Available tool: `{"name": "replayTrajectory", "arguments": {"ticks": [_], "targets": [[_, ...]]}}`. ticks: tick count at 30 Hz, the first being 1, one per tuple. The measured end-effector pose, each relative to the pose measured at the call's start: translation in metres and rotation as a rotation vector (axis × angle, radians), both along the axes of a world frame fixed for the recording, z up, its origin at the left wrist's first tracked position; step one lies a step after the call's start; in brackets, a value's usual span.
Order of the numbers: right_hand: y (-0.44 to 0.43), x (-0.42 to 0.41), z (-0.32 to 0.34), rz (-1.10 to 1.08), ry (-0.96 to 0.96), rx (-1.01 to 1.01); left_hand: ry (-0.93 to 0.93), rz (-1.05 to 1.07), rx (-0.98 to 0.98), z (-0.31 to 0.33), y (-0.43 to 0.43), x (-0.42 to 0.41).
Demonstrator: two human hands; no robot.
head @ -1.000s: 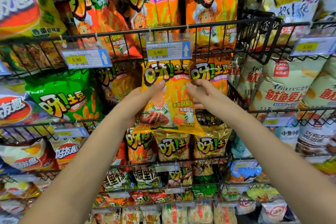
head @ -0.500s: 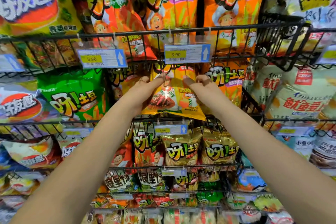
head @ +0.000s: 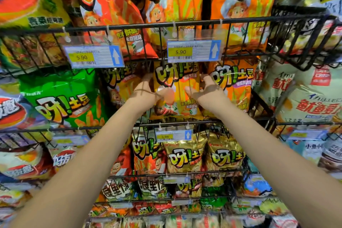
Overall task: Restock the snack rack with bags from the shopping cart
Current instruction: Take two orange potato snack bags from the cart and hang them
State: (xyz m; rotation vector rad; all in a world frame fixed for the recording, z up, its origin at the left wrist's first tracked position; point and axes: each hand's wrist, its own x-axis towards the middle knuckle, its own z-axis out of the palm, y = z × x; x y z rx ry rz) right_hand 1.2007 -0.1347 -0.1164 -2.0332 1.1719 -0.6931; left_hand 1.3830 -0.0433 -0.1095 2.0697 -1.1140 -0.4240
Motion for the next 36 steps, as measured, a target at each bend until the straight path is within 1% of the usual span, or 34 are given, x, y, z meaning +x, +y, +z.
{"name": "replayTrajectory", "arguments": {"ticks": [4, 8, 12, 19, 24, 30, 33, 36], "targets": [[0.001, 0.0, -0.008, 0.009, 0.01, 0.01, -0.064, -0.019, 0.029, -0.008, 0.001, 0.0], [0.001, 0.0, -0.011, 0.002, 0.073, -0.009, -0.069, -0.051, 0.03, -0.013, 0.001, 0.001], [0.004, 0.002, -0.011, -0.01, 0.172, -0.011, -0.134, -0.064, 0.116, -0.014, 0.003, -0.002], [0.007, 0.002, -0.007, -0.047, 0.242, -0.035, -0.084, -0.116, 0.064, -0.011, 0.002, -0.009], [0.006, 0.007, -0.01, -0.072, 0.292, -0.039, -0.075, -0.098, 0.097, -0.012, 0.004, -0.008], [0.006, 0.003, -0.013, -0.056, 0.242, -0.068, -0.086, -0.104, 0.159, -0.007, 0.008, -0.007], [0.01, -0.003, -0.008, -0.038, 0.179, -0.13, -0.192, -0.131, 0.203, 0.005, 0.018, -0.007], [0.021, -0.014, 0.002, -0.017, 0.161, -0.233, -0.276, -0.191, 0.16, 0.016, 0.035, -0.016]]}}
